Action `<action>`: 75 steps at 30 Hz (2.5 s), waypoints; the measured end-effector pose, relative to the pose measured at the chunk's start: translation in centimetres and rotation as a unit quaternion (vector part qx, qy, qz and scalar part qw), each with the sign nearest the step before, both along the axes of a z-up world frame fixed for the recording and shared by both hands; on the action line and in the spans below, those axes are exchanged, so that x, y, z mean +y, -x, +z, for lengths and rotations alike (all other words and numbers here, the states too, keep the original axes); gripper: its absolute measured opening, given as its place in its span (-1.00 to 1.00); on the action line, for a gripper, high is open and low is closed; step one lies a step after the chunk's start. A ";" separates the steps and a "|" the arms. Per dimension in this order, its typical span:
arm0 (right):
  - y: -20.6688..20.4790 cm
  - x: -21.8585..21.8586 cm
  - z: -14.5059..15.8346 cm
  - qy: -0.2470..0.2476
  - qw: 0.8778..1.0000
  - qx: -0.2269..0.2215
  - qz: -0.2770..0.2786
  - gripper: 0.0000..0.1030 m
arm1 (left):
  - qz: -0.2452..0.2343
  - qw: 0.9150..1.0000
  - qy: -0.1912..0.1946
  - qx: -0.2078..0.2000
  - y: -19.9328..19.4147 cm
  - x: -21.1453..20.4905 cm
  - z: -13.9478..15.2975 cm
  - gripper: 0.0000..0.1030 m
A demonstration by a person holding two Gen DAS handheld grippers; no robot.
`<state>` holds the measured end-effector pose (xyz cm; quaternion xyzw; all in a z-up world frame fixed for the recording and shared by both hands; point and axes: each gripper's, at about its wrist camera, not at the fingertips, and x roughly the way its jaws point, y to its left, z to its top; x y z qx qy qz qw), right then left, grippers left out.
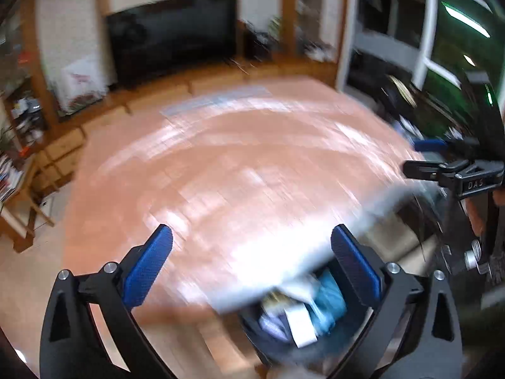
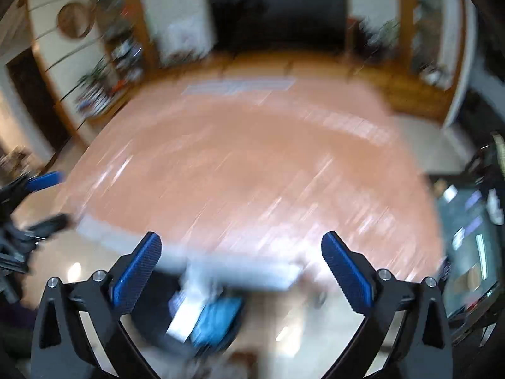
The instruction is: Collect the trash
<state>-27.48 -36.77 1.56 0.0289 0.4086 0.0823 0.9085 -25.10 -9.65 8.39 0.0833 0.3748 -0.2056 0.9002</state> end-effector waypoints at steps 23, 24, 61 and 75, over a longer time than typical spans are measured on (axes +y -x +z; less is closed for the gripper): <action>-21.0 -10.2 -7.1 0.085 0.986 0.044 -0.138 0.92 | 0.208 0.976 -0.003 0.071 -23.9 9.1 -7.8 0.96; -21.1 -10.3 -7.2 0.079 0.986 0.044 -0.140 0.92 | 0.208 0.975 -0.001 0.076 -24.1 9.2 -7.9 0.96; -21.1 -11.3 -7.7 0.047 0.985 0.055 -0.155 0.93 | 0.214 0.973 -0.021 0.085 -24.3 8.8 -8.2 0.97; -21.1 -11.3 -7.7 0.047 0.985 0.055 -0.155 0.93 | 0.216 0.973 -0.020 0.085 -24.5 9.4 -8.4 0.97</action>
